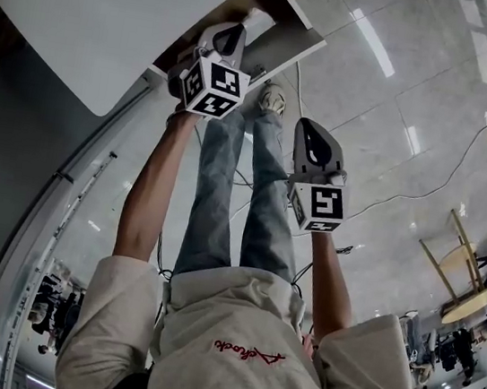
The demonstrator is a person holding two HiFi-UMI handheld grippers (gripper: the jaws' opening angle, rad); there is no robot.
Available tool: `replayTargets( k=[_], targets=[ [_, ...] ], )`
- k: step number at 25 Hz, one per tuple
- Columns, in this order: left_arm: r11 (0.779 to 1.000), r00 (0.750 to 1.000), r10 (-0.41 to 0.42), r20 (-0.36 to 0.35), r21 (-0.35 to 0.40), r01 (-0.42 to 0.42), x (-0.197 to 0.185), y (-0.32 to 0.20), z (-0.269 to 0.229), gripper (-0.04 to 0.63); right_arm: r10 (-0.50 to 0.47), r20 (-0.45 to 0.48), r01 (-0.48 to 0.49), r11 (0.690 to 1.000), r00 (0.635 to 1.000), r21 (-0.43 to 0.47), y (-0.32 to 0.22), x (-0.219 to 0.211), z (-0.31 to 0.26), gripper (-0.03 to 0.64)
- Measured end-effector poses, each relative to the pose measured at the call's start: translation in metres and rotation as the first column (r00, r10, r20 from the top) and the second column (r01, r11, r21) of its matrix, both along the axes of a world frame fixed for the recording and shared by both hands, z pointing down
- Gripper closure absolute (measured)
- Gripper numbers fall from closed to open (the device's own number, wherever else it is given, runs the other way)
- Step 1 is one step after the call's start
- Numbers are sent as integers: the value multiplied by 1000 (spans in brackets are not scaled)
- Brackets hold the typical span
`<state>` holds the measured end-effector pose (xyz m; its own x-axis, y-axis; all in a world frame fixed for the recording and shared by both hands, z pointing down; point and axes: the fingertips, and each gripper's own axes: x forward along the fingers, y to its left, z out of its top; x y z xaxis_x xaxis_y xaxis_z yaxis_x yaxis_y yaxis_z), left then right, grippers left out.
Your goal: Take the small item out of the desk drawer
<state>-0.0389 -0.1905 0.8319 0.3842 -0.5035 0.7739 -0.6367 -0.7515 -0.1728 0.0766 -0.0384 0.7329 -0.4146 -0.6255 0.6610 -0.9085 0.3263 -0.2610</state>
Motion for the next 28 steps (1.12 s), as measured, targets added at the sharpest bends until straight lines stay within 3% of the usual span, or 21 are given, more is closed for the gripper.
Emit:
replayTargets(
  k=[15, 22, 28],
  targets=[
    [991, 994, -46, -99, 121, 58, -3, 36, -59, 586, 3, -4, -3, 1000, 1000, 15, 1, -5, 3, 604],
    [986, 988, -65, -138, 146, 86, -8, 48, -87, 586, 14, -11, -14, 999, 1000, 39, -4, -4, -3, 604],
    [986, 981, -91, -172, 123, 113, -14, 64, -102, 586, 30, -18, -28, 998, 999, 63, -14, -2, -13, 604]
  ],
)
